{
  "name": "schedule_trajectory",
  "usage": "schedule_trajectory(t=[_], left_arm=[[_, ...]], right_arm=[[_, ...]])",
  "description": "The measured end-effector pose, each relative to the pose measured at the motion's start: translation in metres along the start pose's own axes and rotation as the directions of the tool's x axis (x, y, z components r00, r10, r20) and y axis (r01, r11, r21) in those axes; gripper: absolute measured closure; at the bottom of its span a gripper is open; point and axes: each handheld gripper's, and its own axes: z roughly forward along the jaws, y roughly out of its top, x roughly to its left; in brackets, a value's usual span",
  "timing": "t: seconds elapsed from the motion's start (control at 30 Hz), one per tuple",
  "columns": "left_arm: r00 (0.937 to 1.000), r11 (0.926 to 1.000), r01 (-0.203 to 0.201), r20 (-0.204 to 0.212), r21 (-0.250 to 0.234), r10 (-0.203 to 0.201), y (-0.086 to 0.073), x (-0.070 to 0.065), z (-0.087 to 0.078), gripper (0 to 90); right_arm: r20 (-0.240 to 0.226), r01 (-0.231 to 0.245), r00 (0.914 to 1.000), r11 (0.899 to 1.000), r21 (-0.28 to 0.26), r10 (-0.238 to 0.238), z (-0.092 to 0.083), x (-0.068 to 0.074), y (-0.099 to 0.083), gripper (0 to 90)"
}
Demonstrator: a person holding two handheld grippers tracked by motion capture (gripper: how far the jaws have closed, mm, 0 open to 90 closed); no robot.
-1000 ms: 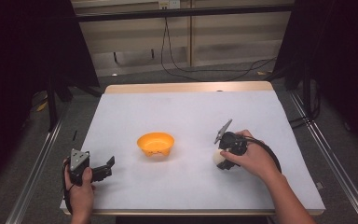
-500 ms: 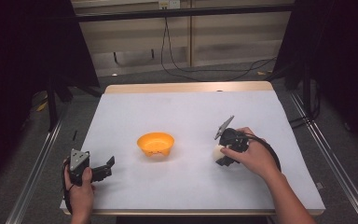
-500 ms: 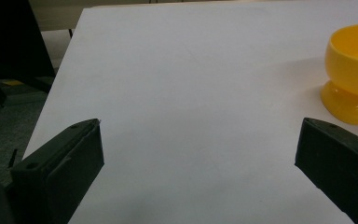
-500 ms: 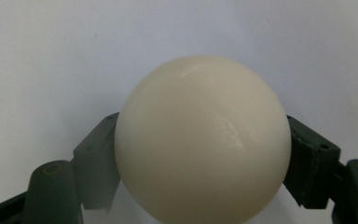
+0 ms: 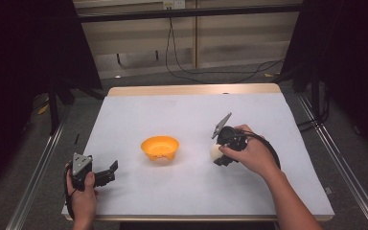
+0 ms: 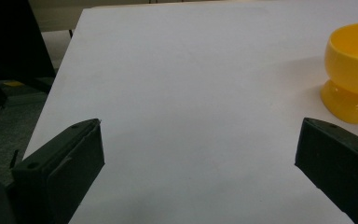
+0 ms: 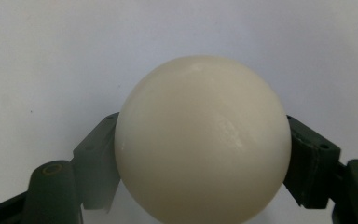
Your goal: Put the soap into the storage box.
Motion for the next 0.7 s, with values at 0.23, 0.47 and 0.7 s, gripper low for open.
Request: schedule_trajectory(t=[0.23,0.47,0.7], left_arm=[[1.0,1.0,-0.002,0.0,0.006,0.002,0.0,0.0,0.0,0.9],[1.0,0.9999,-0.006,-0.001,0.01,0.006,0.0,0.001,0.0,1.0],[1.0,1.0,-0.002,0.002,0.008,0.002,0.0,0.001,0.0,1.0]], right_arm=[[-0.005,0.029,0.9996,0.999,-0.013,-0.029,-0.001,0.001,0.015,24.1],[-0.01,0.055,0.9984,0.998,-0.006,-0.056,-0.001,0.003,0.03,24.2],[-0.015,0.084,0.9963,0.996,-0.005,-0.084,0.002,0.005,0.041,24.2]])
